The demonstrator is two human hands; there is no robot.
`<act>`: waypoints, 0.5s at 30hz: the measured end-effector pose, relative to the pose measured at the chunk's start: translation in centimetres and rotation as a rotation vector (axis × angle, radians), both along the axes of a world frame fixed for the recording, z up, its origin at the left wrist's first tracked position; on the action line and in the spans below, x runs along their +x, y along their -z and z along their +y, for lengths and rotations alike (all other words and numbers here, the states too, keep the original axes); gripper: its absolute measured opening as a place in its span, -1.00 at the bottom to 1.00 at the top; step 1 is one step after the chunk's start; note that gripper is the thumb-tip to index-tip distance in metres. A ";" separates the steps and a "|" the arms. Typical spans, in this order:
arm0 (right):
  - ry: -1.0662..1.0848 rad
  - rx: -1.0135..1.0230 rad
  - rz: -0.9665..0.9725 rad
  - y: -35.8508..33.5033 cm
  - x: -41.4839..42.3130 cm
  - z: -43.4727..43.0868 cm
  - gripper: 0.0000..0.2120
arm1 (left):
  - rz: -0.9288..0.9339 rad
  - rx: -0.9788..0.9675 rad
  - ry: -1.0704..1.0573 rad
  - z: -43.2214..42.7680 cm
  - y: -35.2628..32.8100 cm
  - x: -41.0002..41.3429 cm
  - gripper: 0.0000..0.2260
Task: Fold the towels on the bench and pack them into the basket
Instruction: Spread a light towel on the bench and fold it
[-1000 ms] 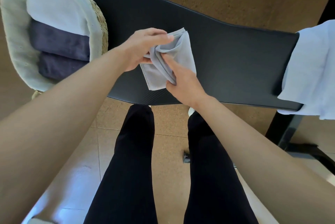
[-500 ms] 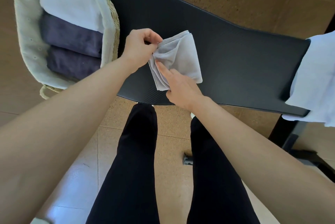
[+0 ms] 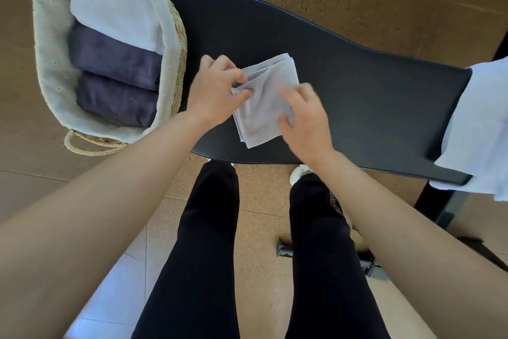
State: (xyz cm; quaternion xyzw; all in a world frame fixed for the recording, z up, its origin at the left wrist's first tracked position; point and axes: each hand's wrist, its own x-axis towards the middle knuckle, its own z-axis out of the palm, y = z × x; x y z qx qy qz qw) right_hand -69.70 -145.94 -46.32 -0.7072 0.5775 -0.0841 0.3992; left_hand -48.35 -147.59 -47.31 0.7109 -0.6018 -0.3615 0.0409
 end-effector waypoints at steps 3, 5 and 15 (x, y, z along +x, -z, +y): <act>-0.154 -0.003 0.209 1.1 -1.0 -2.0 -0.28 | -0.100 0.018 -0.055 -0.2 0.3 0.5 -0.68; -0.226 0.071 0.280 1.5 -1.1 -2.9 -0.17 | -0.140 0.030 -0.096 -0.4 0.4 0.9 -0.68; -0.109 0.390 0.137 0.7 -0.6 -3.7 0.05 | -0.172 -0.368 -0.089 2.0 0.5 -1.7 -0.86</act>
